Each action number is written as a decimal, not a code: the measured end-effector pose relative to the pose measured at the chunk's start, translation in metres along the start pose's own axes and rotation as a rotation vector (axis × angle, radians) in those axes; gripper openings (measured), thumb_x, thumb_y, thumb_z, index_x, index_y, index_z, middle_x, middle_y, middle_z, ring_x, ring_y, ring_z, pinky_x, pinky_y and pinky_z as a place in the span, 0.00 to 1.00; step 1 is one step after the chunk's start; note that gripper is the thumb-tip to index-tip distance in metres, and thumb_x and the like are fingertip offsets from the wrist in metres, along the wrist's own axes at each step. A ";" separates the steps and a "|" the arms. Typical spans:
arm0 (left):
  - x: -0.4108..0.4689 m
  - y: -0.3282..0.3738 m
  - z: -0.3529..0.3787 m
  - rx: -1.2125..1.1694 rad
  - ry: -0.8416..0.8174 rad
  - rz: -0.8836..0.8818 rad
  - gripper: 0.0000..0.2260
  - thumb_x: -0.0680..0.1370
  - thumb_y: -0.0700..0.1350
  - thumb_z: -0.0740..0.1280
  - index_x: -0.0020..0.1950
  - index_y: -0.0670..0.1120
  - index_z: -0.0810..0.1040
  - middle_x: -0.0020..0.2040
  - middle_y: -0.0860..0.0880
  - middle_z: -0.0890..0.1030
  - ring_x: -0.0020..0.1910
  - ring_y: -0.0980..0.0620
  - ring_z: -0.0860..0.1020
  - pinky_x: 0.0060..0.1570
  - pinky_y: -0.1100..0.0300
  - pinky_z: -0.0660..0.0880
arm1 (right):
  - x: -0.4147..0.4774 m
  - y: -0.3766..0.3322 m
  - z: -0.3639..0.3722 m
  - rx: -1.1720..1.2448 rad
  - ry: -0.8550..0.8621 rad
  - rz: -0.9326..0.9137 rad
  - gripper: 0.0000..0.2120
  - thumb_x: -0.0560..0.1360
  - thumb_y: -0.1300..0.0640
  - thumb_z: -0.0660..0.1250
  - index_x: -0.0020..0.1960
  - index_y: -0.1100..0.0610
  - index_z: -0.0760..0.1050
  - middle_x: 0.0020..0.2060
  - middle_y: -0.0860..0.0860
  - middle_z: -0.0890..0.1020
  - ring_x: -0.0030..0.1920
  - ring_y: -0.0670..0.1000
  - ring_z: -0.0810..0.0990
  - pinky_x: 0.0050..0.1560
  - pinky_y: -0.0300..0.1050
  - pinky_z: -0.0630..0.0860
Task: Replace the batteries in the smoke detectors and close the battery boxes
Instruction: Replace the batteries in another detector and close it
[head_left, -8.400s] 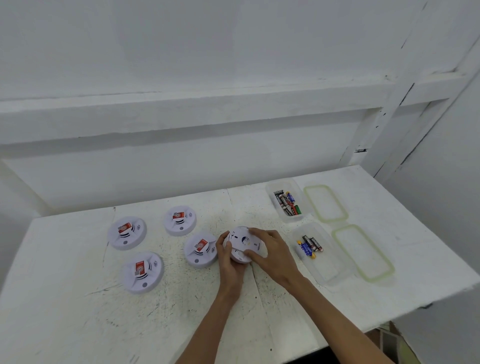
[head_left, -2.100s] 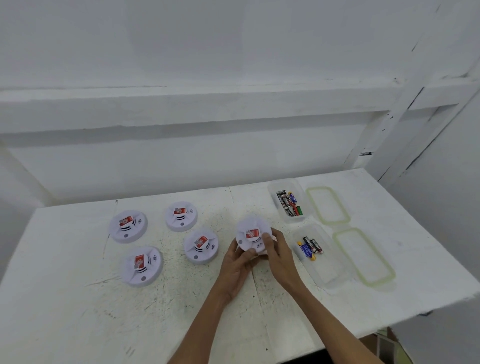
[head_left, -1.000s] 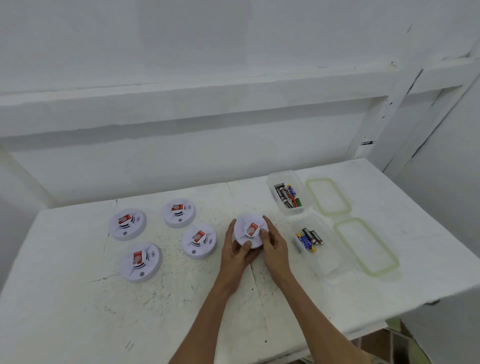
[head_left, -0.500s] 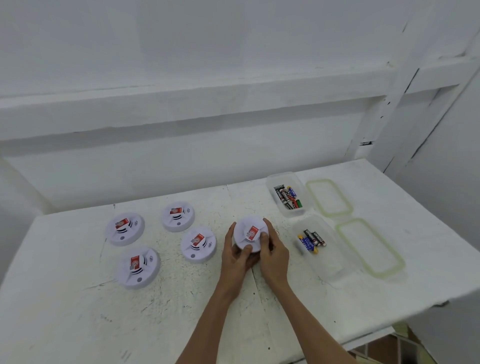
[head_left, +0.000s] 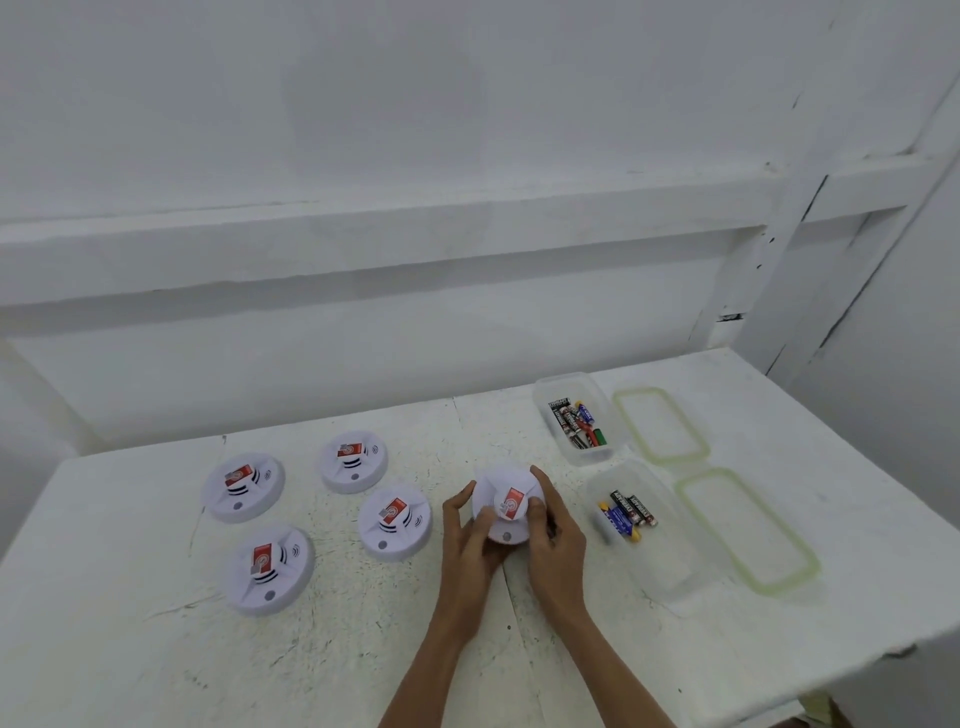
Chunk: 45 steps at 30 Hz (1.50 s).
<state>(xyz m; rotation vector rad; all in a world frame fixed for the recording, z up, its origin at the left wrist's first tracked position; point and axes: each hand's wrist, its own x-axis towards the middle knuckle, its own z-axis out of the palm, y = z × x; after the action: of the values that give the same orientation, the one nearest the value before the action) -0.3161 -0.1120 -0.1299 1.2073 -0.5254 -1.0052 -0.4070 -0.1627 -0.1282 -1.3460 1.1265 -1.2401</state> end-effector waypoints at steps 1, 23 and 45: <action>0.000 -0.001 0.000 0.019 0.020 0.003 0.19 0.83 0.48 0.65 0.74 0.48 0.70 0.68 0.44 0.81 0.64 0.45 0.82 0.62 0.42 0.80 | 0.001 0.001 -0.001 0.018 0.005 -0.007 0.17 0.83 0.56 0.60 0.71 0.50 0.74 0.64 0.40 0.79 0.63 0.37 0.76 0.59 0.32 0.75; 0.002 0.011 -0.009 0.399 0.005 0.109 0.19 0.88 0.44 0.57 0.79 0.52 0.65 0.72 0.60 0.72 0.62 0.76 0.72 0.53 0.80 0.70 | 0.001 0.001 0.003 -0.056 -0.015 -0.031 0.16 0.83 0.57 0.60 0.68 0.44 0.75 0.61 0.38 0.79 0.60 0.33 0.77 0.55 0.29 0.75; 0.006 0.004 -0.012 0.387 0.046 0.156 0.18 0.87 0.45 0.59 0.78 0.51 0.70 0.71 0.55 0.76 0.65 0.64 0.76 0.52 0.69 0.78 | 0.002 0.006 0.004 -0.086 -0.001 0.000 0.15 0.83 0.56 0.60 0.68 0.43 0.74 0.60 0.39 0.78 0.58 0.30 0.76 0.55 0.29 0.75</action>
<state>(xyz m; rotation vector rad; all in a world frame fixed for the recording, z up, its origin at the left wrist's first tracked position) -0.3026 -0.1104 -0.1313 1.5014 -0.7901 -0.7610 -0.4029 -0.1650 -0.1337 -1.4109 1.1911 -1.2029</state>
